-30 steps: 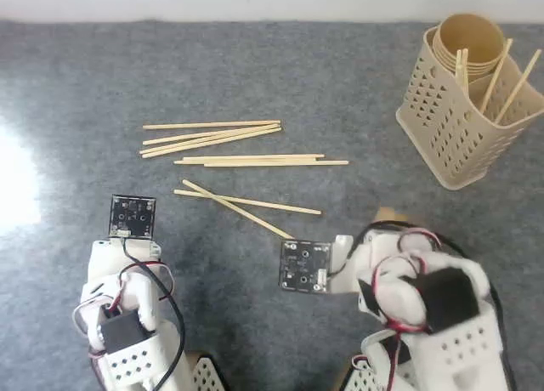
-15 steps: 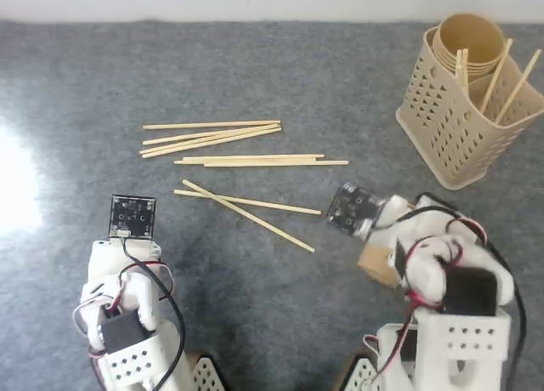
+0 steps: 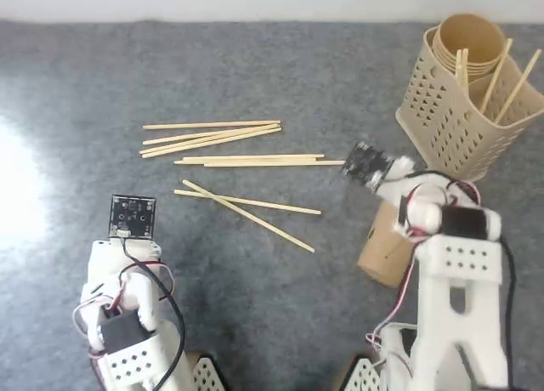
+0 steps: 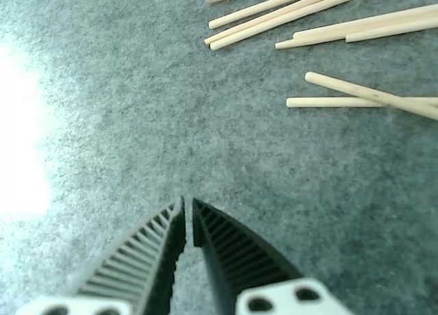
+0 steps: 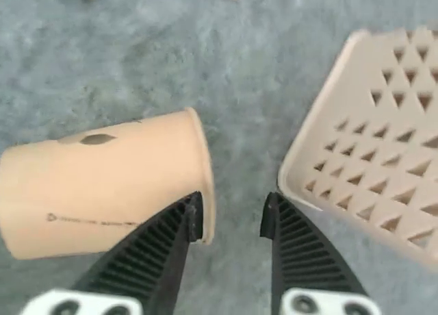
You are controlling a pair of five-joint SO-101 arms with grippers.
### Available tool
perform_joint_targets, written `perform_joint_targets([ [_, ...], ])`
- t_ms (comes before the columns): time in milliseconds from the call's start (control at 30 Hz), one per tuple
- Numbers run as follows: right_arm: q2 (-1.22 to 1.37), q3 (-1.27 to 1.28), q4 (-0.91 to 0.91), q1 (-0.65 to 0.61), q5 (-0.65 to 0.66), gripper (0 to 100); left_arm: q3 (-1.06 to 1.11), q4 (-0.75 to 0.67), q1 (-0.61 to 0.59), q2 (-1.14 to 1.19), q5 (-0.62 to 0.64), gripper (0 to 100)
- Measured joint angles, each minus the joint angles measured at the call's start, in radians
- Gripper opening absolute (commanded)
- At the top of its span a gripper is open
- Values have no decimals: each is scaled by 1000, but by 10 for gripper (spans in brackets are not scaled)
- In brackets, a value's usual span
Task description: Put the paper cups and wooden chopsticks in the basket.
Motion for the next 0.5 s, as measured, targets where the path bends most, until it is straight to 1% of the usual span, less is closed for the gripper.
perform_joint_targets([
  [100,84,-114,89,-6,-95,158,0,0,0,0,0,14],
  [267,247,-404,344,-3,-278,158,0,0,0,0,0,14],
  [400,367,-545,499,-15,-302,158,0,0,0,0,0,14],
  [500,423,-566,543,-31,-302,158,0,0,0,0,0,14],
])
